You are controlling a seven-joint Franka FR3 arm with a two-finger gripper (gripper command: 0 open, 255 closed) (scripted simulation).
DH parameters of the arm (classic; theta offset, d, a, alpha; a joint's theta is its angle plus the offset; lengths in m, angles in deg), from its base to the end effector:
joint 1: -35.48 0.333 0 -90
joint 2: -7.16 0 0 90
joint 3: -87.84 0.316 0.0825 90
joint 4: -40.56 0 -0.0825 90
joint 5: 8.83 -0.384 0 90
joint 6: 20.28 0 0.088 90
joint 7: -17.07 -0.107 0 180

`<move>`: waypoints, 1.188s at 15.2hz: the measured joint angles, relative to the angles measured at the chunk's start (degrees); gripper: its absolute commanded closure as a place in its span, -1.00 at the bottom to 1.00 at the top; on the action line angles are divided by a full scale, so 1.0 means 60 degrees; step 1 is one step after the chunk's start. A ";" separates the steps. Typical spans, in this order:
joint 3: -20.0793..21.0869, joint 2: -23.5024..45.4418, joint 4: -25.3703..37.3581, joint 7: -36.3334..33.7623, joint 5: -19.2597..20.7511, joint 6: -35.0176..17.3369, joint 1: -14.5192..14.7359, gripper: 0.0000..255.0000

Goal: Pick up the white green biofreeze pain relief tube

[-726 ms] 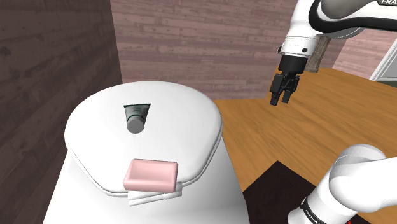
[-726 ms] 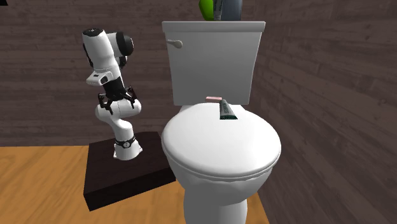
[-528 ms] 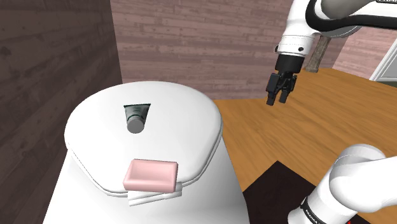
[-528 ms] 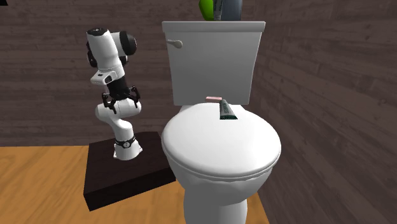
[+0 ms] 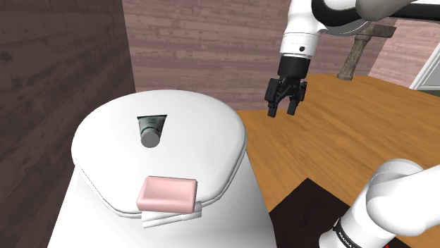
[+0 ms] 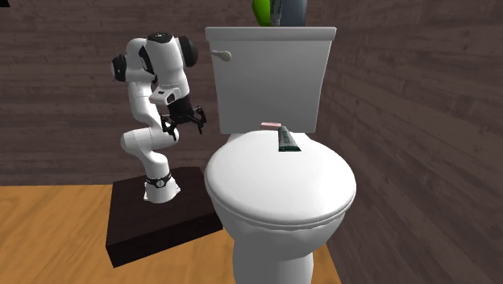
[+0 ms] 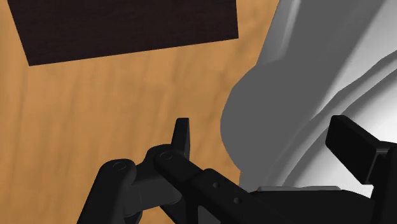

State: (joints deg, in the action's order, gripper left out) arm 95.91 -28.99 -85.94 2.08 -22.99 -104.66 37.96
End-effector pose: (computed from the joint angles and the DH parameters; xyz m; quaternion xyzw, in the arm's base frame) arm 0.3303 0.1035 0.6000 -0.9940 0.0488 0.0701 0.0689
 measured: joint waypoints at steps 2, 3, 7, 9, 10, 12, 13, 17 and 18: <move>0.0397 0.0501 0.0446 -0.0581 -0.0237 -0.0096 0.0063 -1.00; 0.0594 0.0754 0.0692 -0.0879 -0.0342 -0.0126 0.0093 -1.00; 0.1279 0.1743 0.1602 -0.1966 -0.0614 -0.0288 0.0172 -1.00; 0.1650 0.2304 0.2154 -0.2578 -0.0701 -0.0356 0.0227 -1.00; 0.1835 0.2706 0.2546 -0.2884 -0.0690 -0.0400 0.0236 -1.00; 0.2153 0.3373 0.3198 -0.3458 -0.0652 -0.0455 0.0274 -1.00; 0.2304 0.3621 0.3398 -0.3741 -0.0646 -0.0516 0.0313 -1.00; 0.2927 0.5211 0.5088 -0.5032 -0.0297 -0.0470 0.0512 -1.00; 0.3037 0.5562 0.5426 -0.5309 -0.0191 -0.0481 0.0578 -1.00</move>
State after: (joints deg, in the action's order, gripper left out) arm 114.14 4.38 -53.39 -29.77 -24.13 -107.55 41.42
